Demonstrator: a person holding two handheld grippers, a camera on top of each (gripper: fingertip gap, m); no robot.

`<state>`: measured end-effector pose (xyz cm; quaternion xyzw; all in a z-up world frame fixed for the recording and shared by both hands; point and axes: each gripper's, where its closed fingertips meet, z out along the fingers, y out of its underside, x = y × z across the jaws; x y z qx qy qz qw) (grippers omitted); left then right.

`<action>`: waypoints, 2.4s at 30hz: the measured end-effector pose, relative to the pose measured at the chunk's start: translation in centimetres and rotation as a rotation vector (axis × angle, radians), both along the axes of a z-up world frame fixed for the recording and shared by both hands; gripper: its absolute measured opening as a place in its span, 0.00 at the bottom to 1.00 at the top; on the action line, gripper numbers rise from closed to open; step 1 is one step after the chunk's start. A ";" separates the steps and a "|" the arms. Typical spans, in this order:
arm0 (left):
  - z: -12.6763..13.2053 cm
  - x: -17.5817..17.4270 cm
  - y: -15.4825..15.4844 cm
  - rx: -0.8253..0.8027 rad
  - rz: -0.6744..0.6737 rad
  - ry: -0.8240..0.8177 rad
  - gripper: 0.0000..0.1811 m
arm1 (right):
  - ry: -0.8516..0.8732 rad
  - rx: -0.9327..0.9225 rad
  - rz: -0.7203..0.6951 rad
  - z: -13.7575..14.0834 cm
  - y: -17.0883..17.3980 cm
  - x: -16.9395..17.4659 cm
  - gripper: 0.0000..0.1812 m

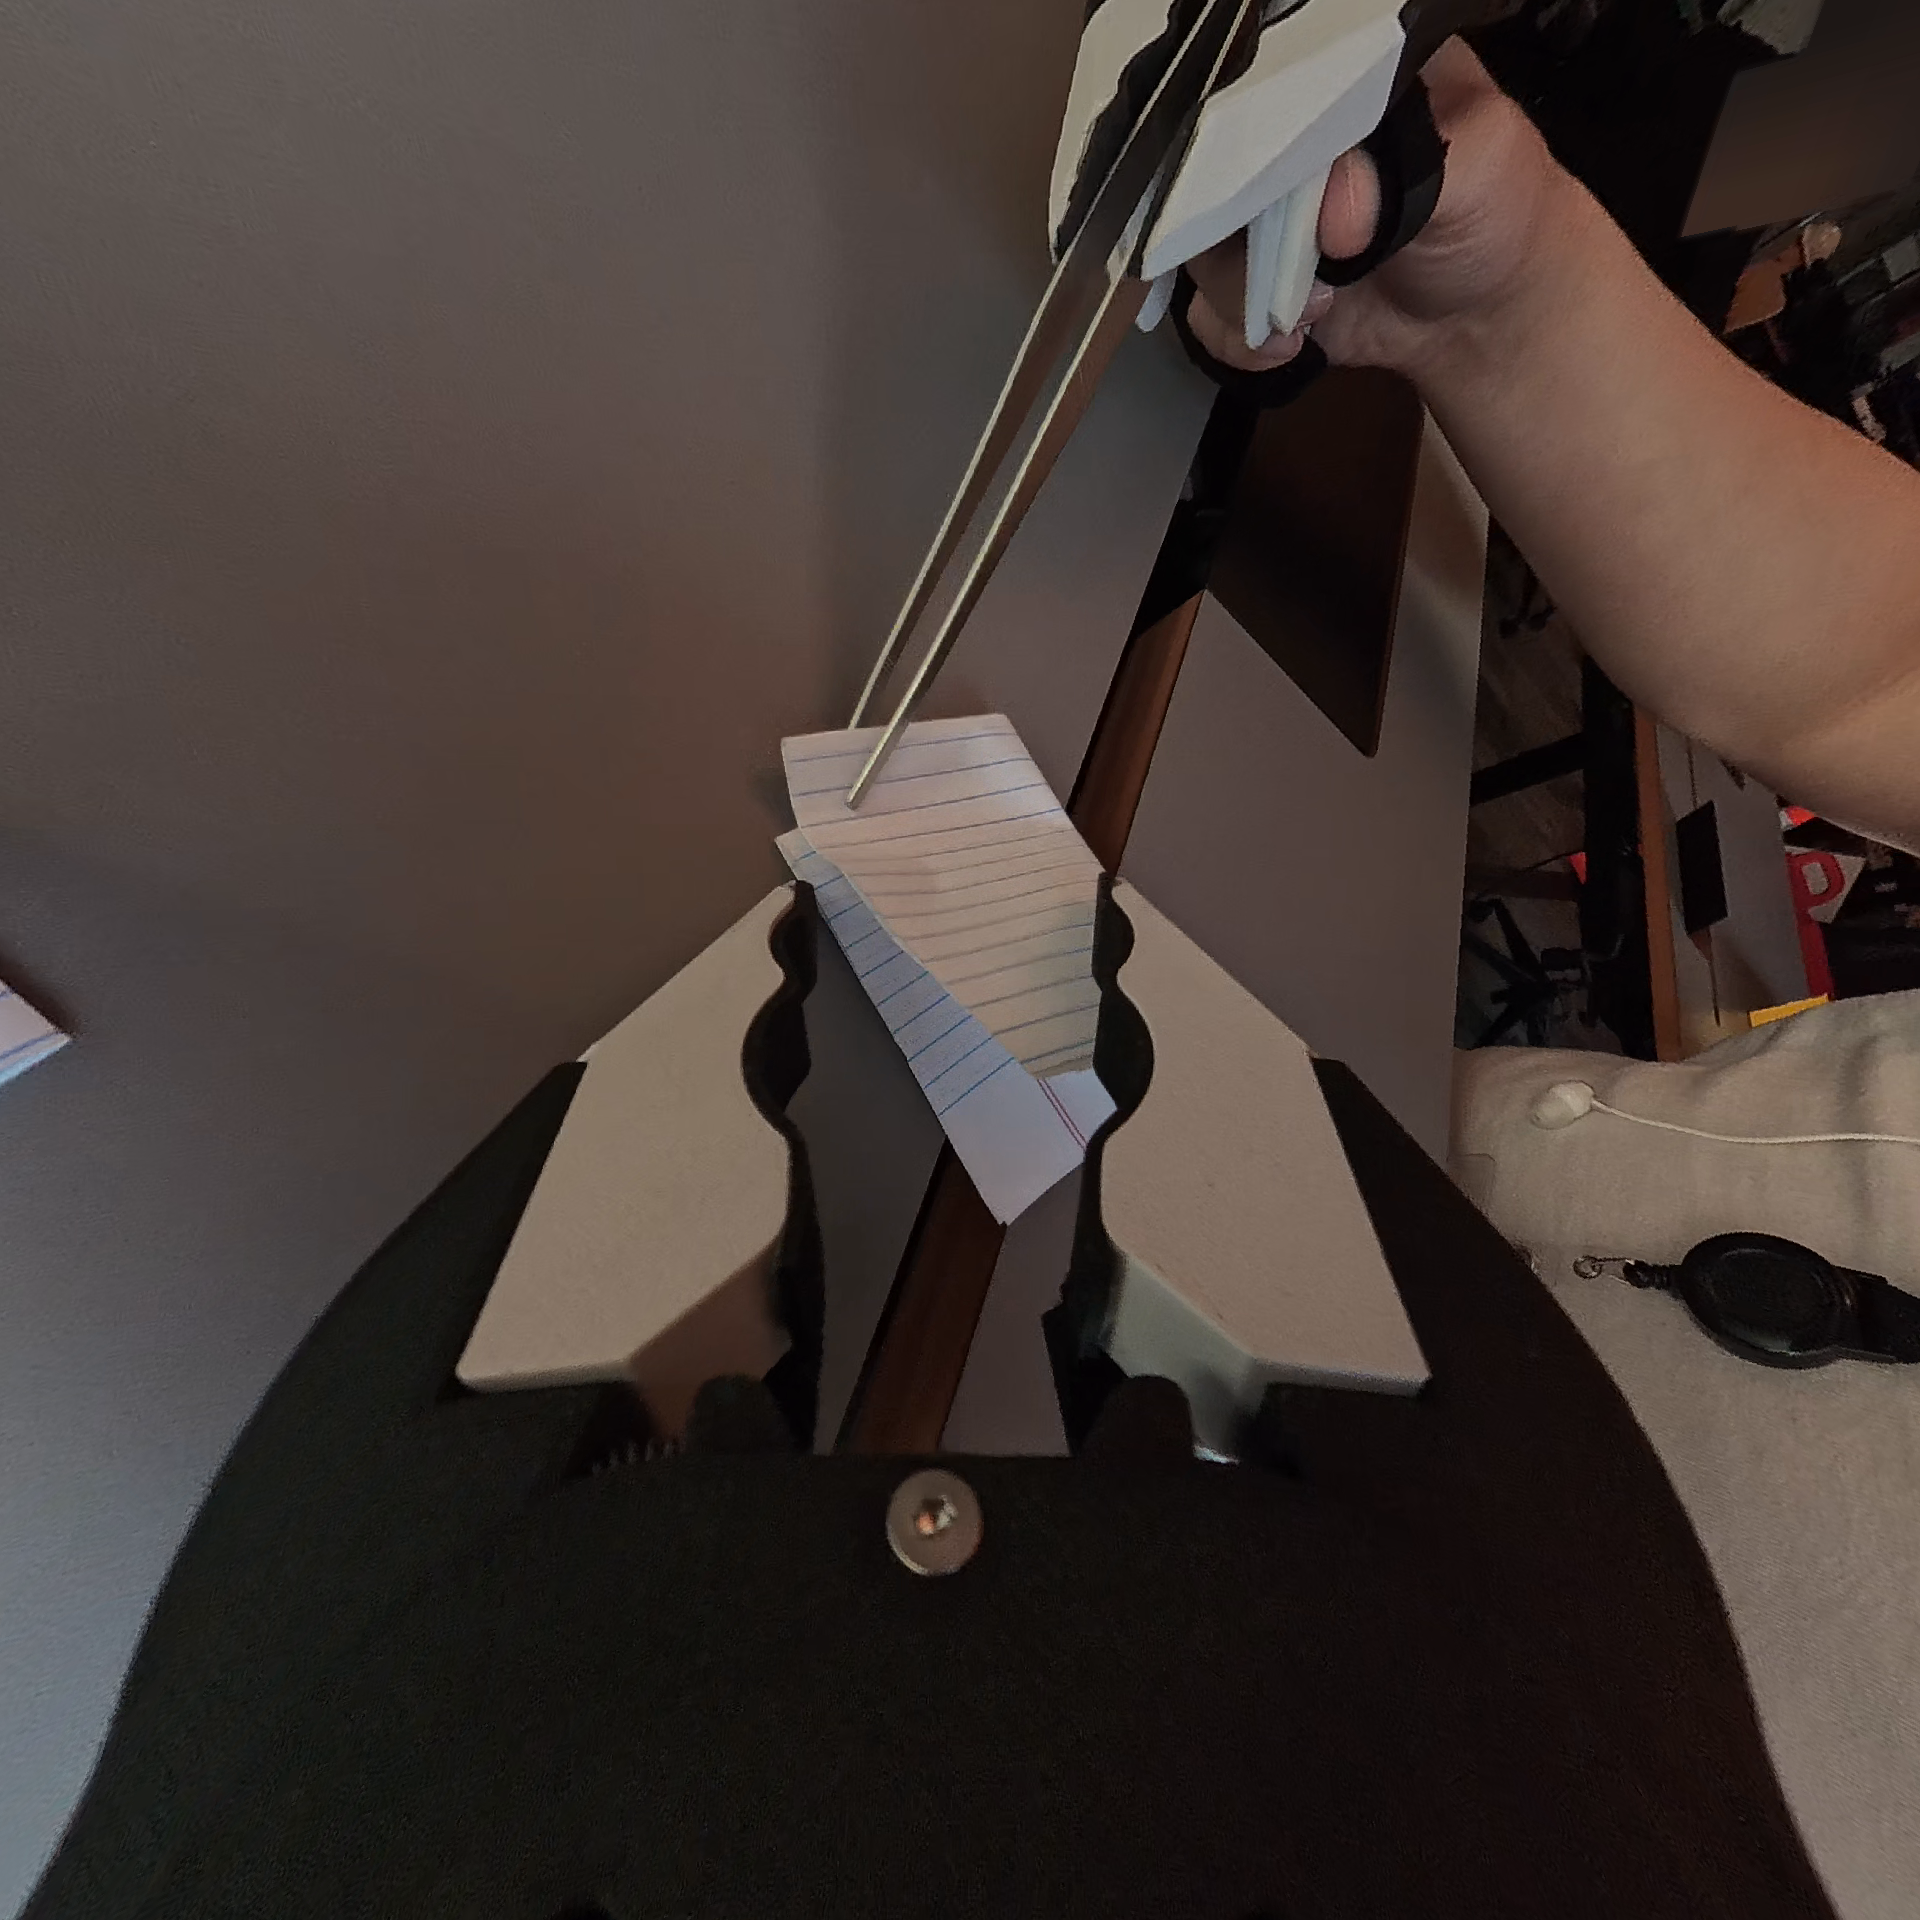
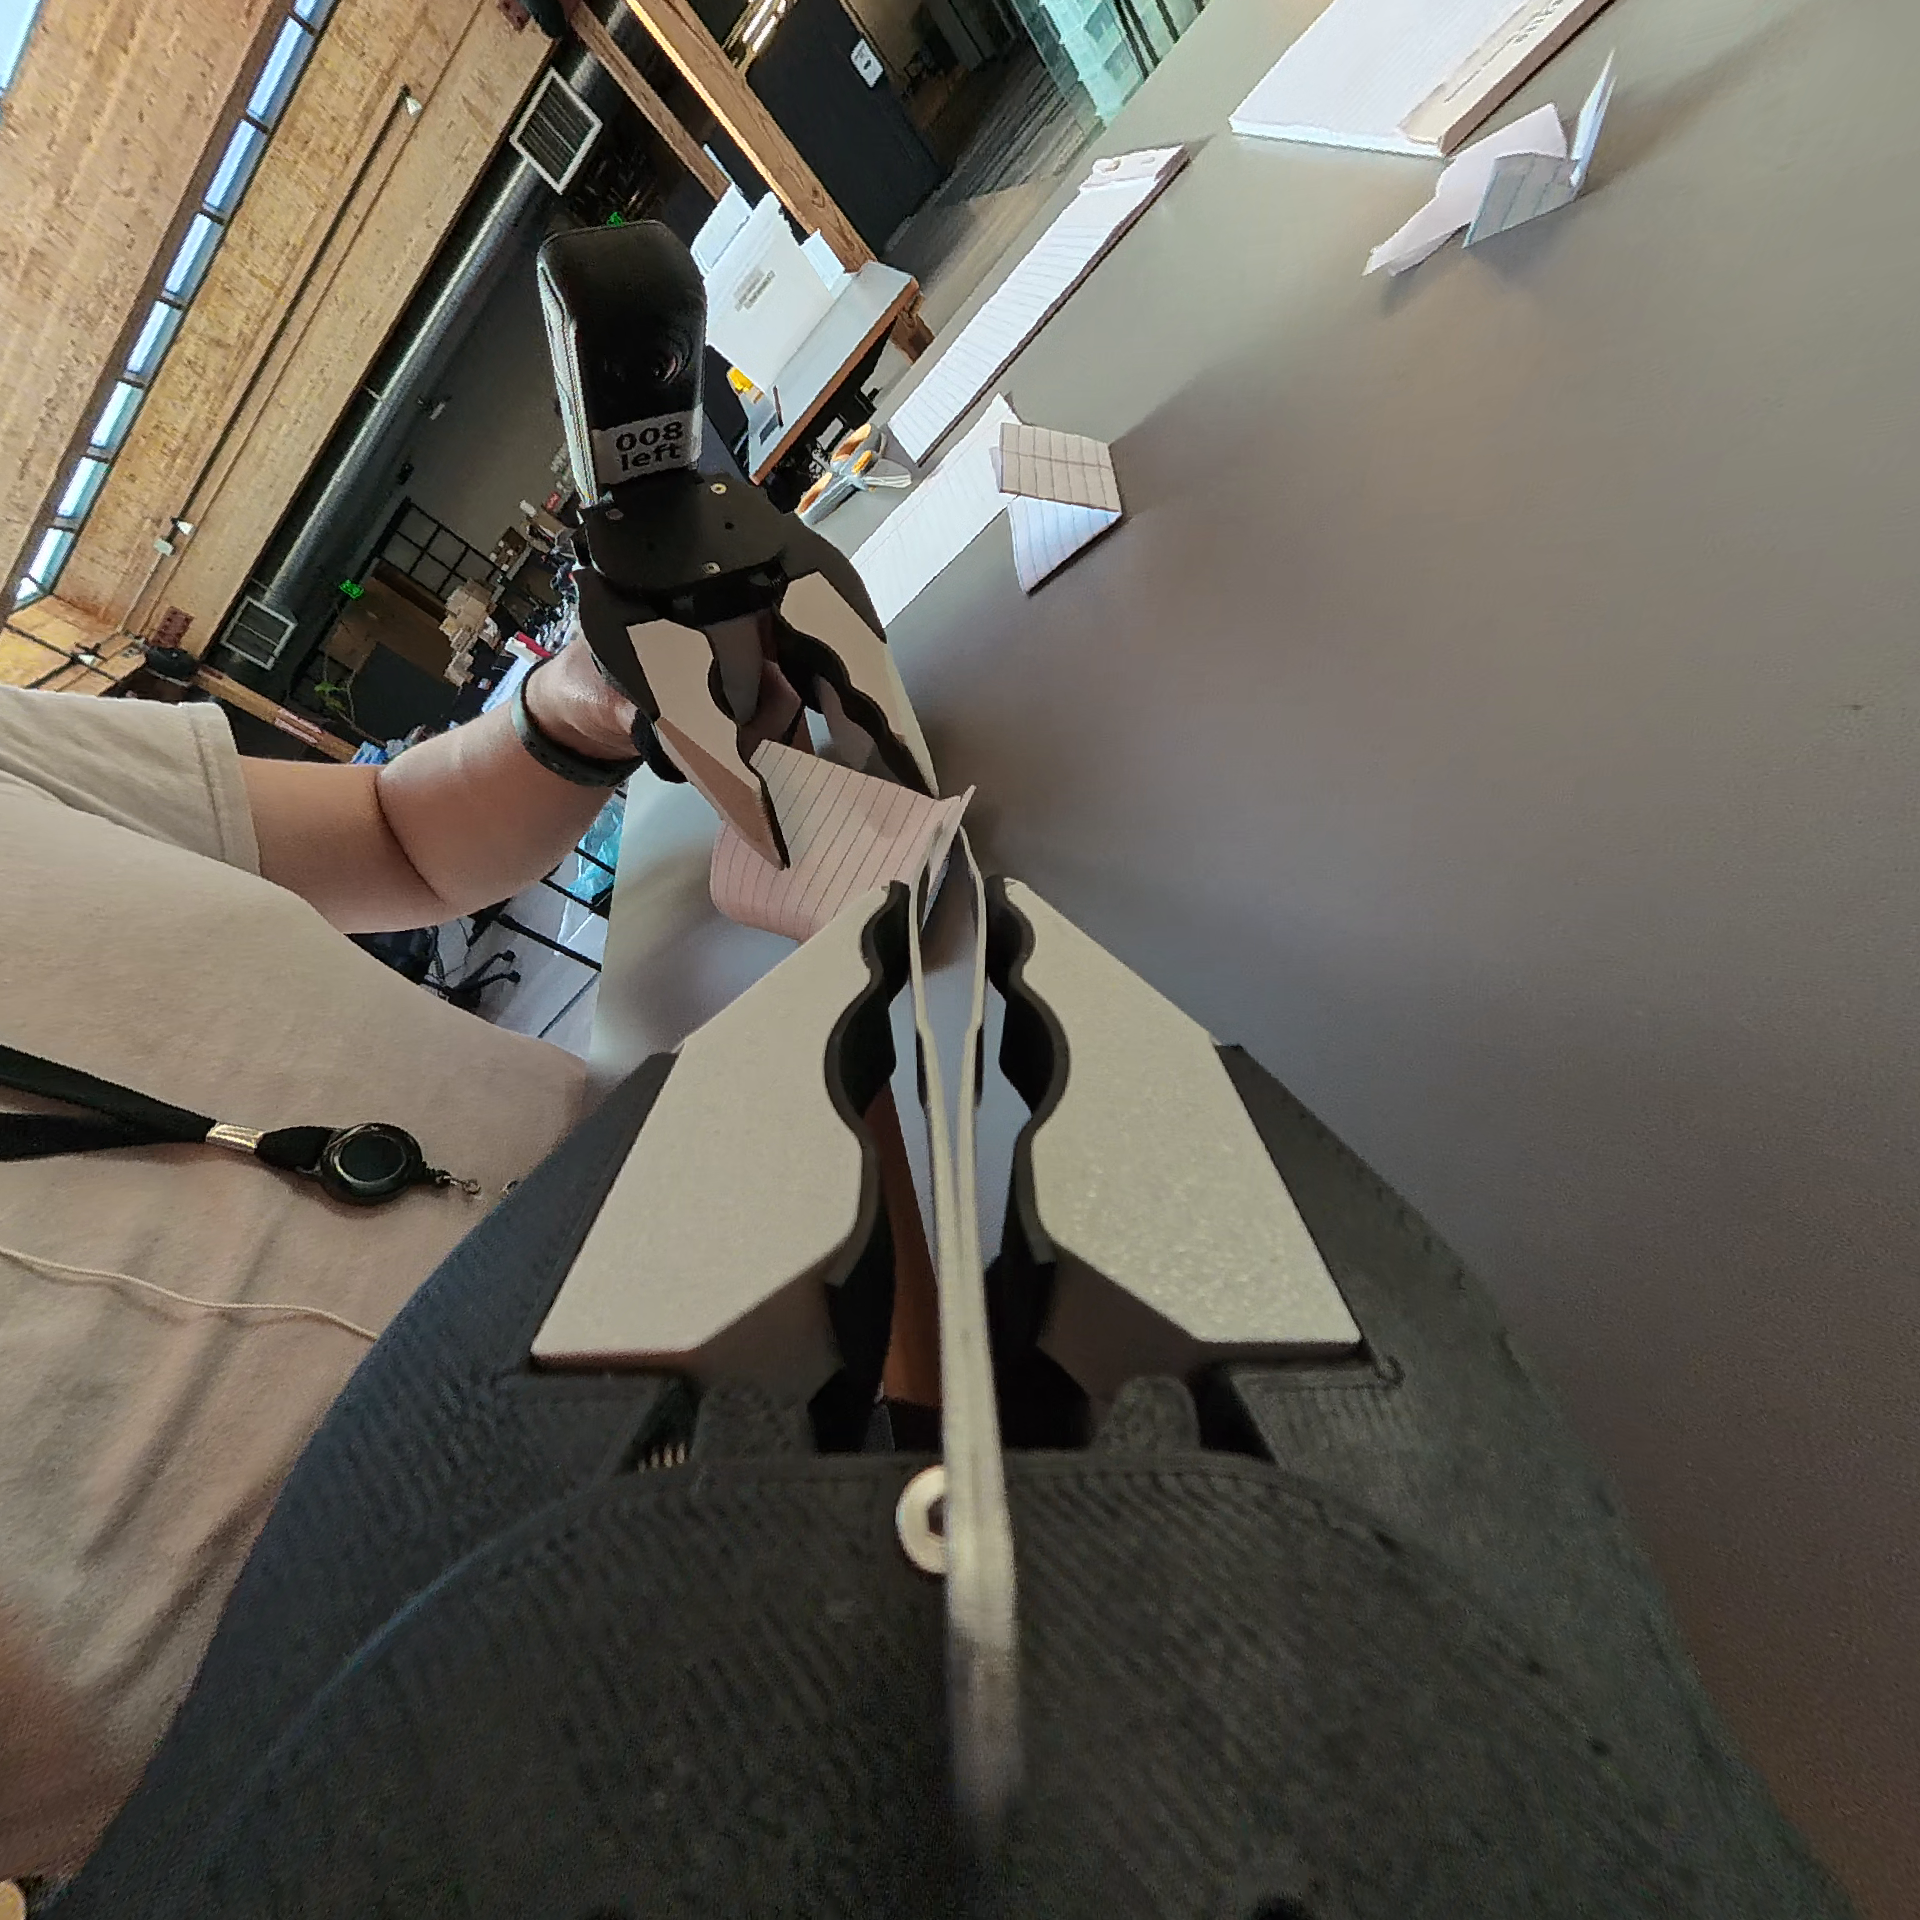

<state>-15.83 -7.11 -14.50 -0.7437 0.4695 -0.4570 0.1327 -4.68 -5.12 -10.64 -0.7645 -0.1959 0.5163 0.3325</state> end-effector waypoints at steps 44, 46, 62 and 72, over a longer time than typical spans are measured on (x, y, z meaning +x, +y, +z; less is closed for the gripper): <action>-2.2 -1.4 -0.3 0.793 -0.281 0.102 0.22 | -0.016 0.212 -0.007 0.9 -0.1 0.8 0.08; -2.1 -1.4 -0.3 0.778 -0.284 0.092 0.22 | -0.034 0.185 0.006 0.3 -0.1 0.5 0.08; -2.1 -1.4 -0.4 0.774 -0.240 0.040 0.22 | -0.004 -0.023 -0.063 0.1 1.4 0.8 0.08; -1.6 -1.5 -1.1 0.841 -0.243 0.041 0.16 | -0.011 -0.014 -0.062 0.0 1.5 1.2 0.08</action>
